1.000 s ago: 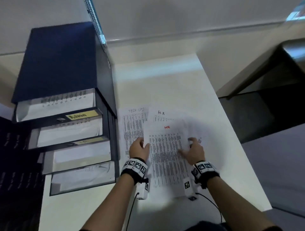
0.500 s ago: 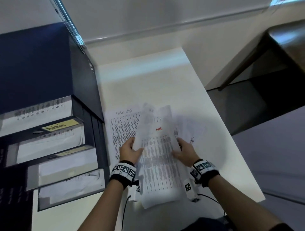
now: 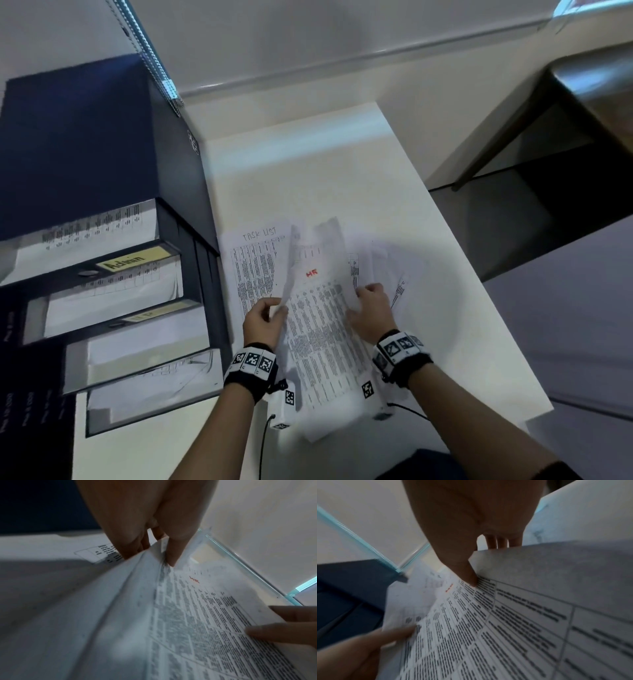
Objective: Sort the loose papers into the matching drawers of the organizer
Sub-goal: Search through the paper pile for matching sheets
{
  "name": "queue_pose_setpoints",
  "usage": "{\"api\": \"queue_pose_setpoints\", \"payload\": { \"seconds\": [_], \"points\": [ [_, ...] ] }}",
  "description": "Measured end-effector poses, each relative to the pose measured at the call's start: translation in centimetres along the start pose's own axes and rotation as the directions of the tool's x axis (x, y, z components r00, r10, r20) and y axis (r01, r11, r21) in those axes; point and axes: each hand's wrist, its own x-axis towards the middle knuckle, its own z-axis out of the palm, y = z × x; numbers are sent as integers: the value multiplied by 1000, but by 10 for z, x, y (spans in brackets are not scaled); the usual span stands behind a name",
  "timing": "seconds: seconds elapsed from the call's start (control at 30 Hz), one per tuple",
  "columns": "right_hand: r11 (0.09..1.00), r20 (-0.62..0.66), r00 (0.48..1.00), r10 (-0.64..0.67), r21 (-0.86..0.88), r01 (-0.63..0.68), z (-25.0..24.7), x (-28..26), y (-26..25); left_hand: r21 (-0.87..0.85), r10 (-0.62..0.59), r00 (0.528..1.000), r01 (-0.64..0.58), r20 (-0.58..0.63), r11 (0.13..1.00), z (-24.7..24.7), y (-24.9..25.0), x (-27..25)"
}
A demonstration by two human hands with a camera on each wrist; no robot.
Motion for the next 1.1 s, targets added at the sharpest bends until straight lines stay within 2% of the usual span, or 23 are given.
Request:
{"api": "queue_pose_setpoints", "payload": {
  "seconds": [0.07, 0.13, 0.2, 0.27, 0.33, 0.43, 0.5, 0.53, 0.6, 0.7, 0.77, 0.83, 0.93, 1.0, 1.1],
  "points": [
    [998, 23, 999, 45, 50, -46, -8, 2, 7, 56, 42, 999, -42, 4, 998, 2, 0, -2],
    [988, 20, 999, 26, 149, -29, -15, 3, 9, 75, 114, 993, -112, -33, 991, 3, 9, -6],
    [961, -54, 998, -23, 274, 37, -29, 4, 3, -3, 182, 981, -183, -60, 983, -1, 26, -10],
    [908, -192, 980, -55, 398, 129, -47, 5, -13, -67, 250, 965, -255, -76, 965, -10, 53, -12],
    [853, -328, 943, -57, 475, 217, -67, 4, -34, -134, 302, 948, -313, -96, 940, -20, 87, -17],
    [821, -527, 843, -106, 432, 373, -91, 4, -63, -250, 436, 894, -448, -104, 858, -36, 147, -28],
    [804, -604, 779, -166, 374, 462, -100, 4, -73, -325, 489, 869, -485, -76, 812, -45, 172, -33],
    [793, -615, 765, -190, 363, 489, -102, 3, -75, -338, 512, 857, -499, -54, 798, -48, 177, -32],
    [774, -593, 774, -223, 375, 511, -101, -2, -75, -287, 533, 846, -509, 7, 812, -53, 177, -27],
    [790, -503, 830, -242, 395, 469, -88, -10, -63, -122, 470, 877, -459, 97, 880, -48, 161, -20],
    [810, -451, 863, -230, 402, 426, -79, -14, -54, 1, 414, 903, -417, 116, 909, -43, 149, -20],
    [824, -410, 885, -222, 406, 395, -73, -15, -47, 64, 371, 923, -378, 105, 923, -38, 137, -20],
    [854, -373, 909, -187, 395, 338, -74, -15, -48, 48, 356, 932, -359, 64, 932, -40, 137, -27],
    [853, -355, 921, -162, 418, 311, -82, -16, -57, 34, 385, 923, -385, 15, 922, -48, 148, -36],
    [828, -331, 923, -199, 447, 339, -97, -21, -82, 35, 437, 897, -436, -59, 899, -72, 172, -54]
  ]
}}
